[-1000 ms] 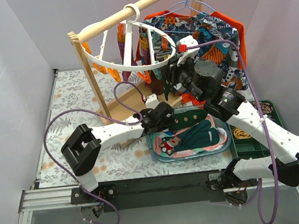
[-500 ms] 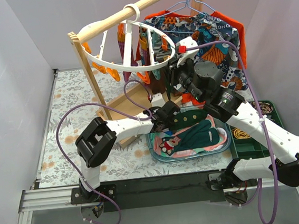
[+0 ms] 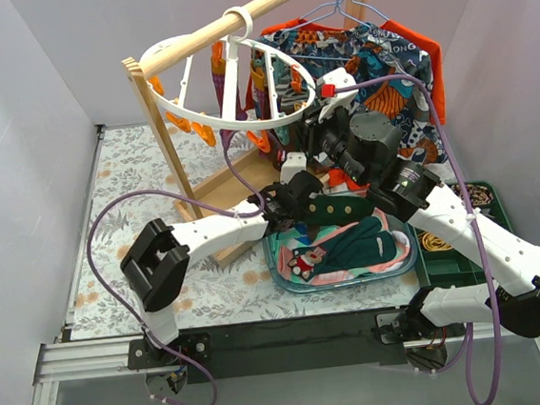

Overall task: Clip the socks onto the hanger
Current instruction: Adjust the sock in the bin.

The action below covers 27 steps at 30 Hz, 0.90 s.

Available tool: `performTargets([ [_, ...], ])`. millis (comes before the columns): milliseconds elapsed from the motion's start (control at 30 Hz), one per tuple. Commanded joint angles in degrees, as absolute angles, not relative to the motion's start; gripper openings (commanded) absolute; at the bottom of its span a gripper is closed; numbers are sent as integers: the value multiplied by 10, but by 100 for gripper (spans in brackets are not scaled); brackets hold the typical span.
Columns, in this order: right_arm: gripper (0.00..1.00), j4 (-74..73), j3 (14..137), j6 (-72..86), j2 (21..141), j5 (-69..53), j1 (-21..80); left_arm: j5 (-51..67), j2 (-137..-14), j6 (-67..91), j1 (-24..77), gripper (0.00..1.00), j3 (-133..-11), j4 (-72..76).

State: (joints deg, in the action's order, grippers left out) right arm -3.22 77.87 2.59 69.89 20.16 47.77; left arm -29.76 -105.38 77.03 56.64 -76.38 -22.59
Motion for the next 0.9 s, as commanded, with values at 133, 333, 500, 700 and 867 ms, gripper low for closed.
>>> performTargets([
  [133,1,-6,782,24,689,204,481,-357,-924,441,567,0,-734,-147],
  [333,1,-5,786,19,692,200,481,-295,-853,279,568,0,-685,-95],
  [500,1,-5,786,18,693,200,481,-147,-831,207,570,0,-638,-94],
  [700,1,-5,782,18,695,196,481,-66,-873,204,619,0,-620,-98],
  [867,1,-5,782,19,698,192,481,-110,-947,185,675,5,-647,-95],
])
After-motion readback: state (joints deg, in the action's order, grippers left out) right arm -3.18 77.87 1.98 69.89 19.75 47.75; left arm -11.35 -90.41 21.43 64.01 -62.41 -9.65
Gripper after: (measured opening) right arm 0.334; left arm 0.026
